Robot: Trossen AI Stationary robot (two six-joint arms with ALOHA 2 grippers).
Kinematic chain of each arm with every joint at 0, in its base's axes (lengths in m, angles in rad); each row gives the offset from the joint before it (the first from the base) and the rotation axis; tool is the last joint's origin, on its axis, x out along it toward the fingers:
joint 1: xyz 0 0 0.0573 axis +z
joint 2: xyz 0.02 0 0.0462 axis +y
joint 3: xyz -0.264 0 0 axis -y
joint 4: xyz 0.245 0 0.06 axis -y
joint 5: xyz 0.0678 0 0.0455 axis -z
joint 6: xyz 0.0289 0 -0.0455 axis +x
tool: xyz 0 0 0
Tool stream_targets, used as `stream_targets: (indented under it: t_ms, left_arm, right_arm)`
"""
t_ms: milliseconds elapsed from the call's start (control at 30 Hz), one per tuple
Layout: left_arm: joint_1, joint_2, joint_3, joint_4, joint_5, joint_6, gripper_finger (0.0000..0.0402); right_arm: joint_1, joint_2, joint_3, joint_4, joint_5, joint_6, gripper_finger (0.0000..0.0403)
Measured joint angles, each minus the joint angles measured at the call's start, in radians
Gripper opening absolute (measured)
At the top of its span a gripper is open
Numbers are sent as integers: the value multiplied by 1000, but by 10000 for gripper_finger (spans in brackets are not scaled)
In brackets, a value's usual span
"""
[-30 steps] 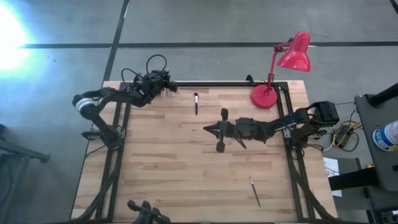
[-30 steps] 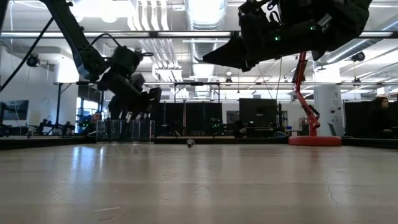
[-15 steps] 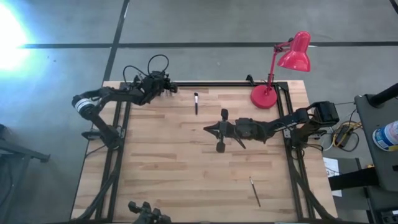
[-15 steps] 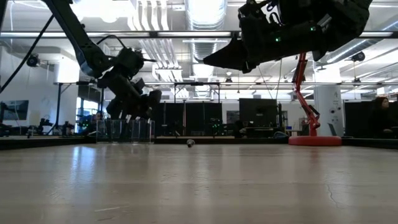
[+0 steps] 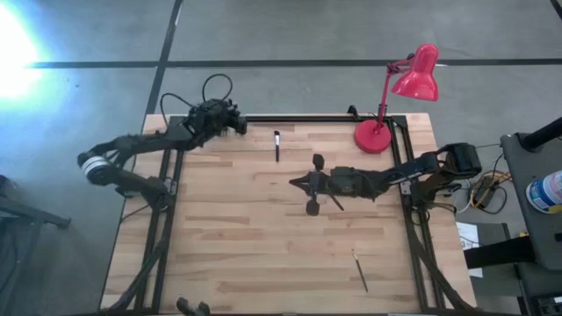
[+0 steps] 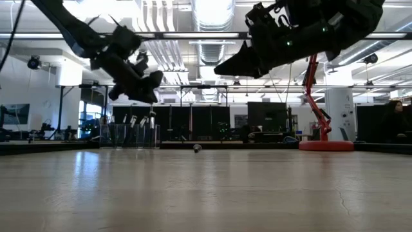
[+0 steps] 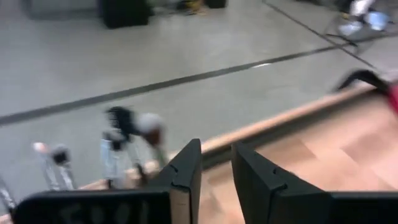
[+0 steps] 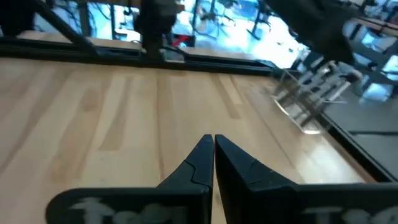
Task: Pick & Place Makeup Brushes
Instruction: Put the eyeshadow brush into the transparent organizer
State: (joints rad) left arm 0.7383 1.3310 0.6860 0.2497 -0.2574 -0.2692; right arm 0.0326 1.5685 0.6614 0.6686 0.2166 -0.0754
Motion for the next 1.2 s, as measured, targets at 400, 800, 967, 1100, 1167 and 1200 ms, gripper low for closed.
stream_targets:
  t_ms: [400, 800, 967, 1100, 1167, 1200]
  left_arm:
    - [-427, -142, -337, 509, -5, 39, 3]
    - [-594, -118, -395, 574, -5, 63, 2]
    - [-618, -92, -395, 573, -5, 66, 2]
    - [-628, -58, -395, 586, -5, 60, 2]
    - [-632, -40, -394, 599, -6, 54, 2]
    - [-634, -33, -394, 605, -5, 54, 2]
  right_arm:
    - [124, -142, 34, -408, 279, 187, 9]
    - [414, -181, 37, -948, 387, 784, 9]
    - [554, -174, 38, -1095, 318, 1093, 12]
    - [669, -160, 38, -1119, 256, 1313, 32]
    - [717, -154, 38, -1123, 228, 1414, 48]
    - [737, -151, 38, -1126, 218, 1457, 56]
